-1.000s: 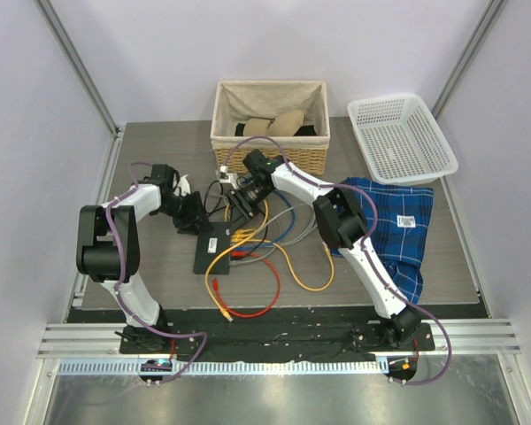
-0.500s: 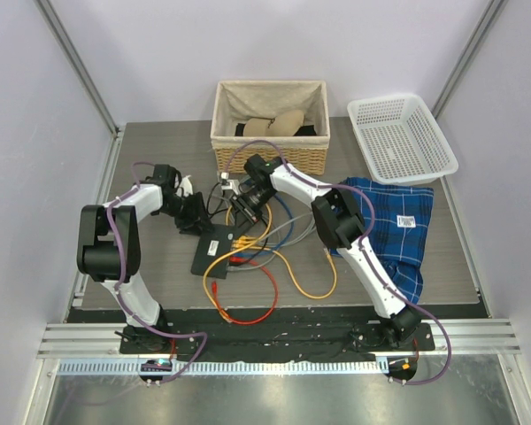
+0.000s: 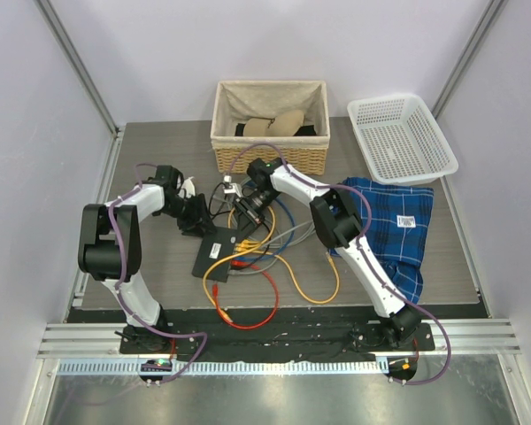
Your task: Pull the plug from the switch port
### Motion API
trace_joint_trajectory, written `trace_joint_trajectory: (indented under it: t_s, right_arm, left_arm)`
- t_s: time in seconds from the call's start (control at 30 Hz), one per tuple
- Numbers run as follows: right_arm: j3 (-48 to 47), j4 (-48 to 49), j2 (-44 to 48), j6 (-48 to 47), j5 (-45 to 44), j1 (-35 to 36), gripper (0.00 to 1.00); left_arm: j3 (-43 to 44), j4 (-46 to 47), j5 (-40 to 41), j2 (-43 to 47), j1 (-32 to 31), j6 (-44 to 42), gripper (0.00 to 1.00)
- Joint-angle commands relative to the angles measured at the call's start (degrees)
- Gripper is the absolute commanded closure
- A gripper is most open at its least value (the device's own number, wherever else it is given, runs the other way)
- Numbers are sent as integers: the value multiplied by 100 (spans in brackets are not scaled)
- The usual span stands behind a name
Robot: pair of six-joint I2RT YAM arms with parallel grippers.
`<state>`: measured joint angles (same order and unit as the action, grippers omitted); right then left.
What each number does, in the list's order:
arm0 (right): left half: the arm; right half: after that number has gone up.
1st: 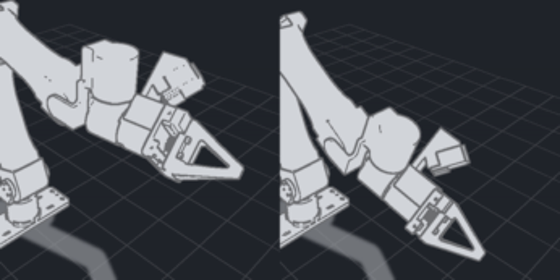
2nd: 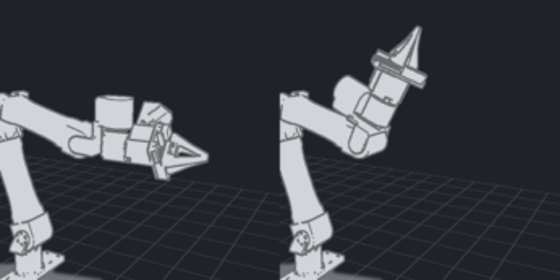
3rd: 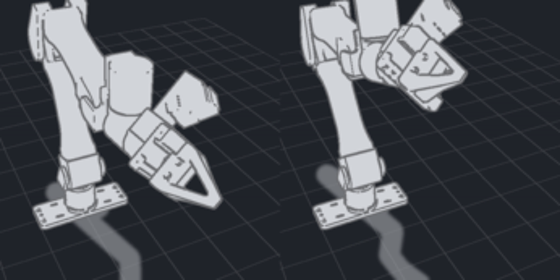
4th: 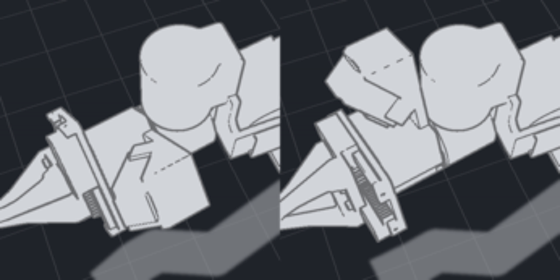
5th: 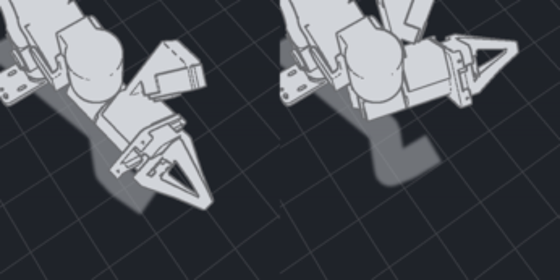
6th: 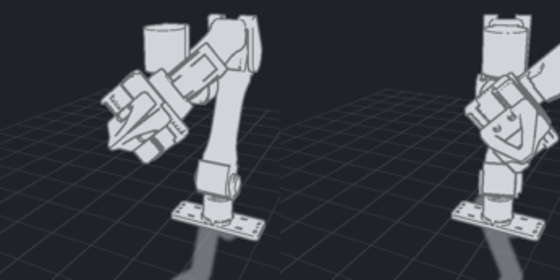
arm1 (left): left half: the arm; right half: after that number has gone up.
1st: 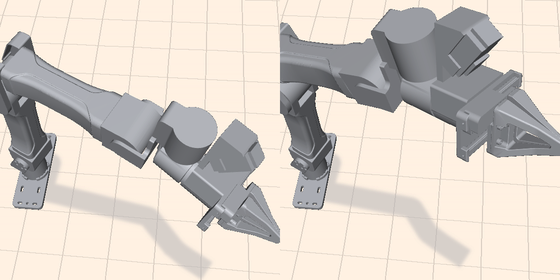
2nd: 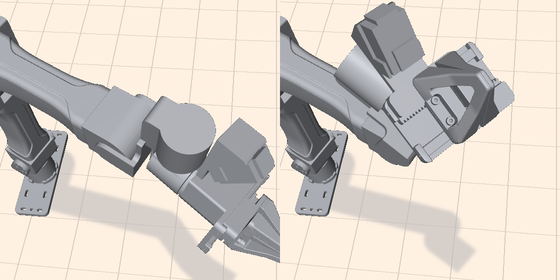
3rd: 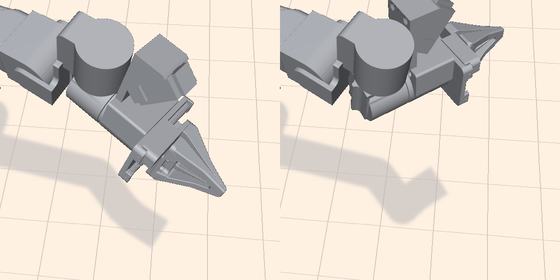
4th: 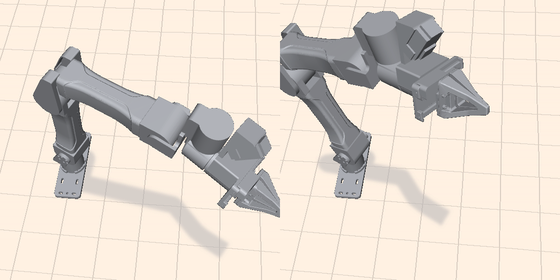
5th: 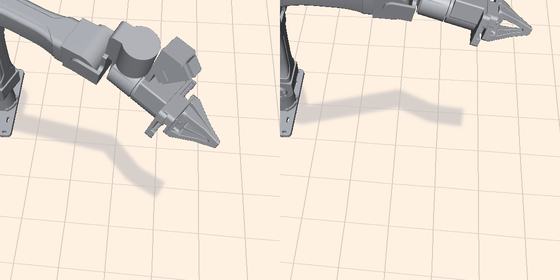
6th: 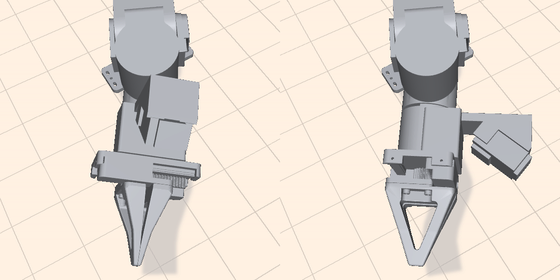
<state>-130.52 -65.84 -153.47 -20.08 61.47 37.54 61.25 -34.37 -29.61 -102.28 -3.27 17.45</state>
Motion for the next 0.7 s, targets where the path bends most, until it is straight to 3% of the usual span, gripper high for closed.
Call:
trace_joint_trajectory:
  t_s: [0.0, 0.13, 0.2, 0.3, 0.33, 0.4, 0.5, 0.67]
  right_arm:
    - [413, 43, -333, 248, -1700, -97, 99]
    - [562, 448, -88, 416, -1323, -168, 99]
    - [798, 1113, 36, 722, -1339, -177, 99]
    - [312, 1311, -156, 943, -1366, -177, 99]
    - [169, 1302, -253, 1066, -1340, -168, 99]
    - [97, 1389, -280, 1059, -1375, -124, 99]
    - [79, 1399, -306, 1014, -1323, -28, 99]
    - [9, 1460, -482, 1067, -1173, -18, 98]
  left_arm:
    - [-43, 326, 192, -64, -16, -93, 51]
    - [-52, 300, 192, -3, -7, -137, 53]
    - [-17, 264, 157, 41, -7, -172, 55]
    - [53, 176, 244, 190, 2, -259, 69]
    - [79, 54, 271, 330, 10, -303, 82]
    - [150, -43, 210, 515, 28, -444, 94]
    - [133, -105, -192, 832, 10, -375, 100]
    - [-174, -26, -590, 719, -191, -199, 100]
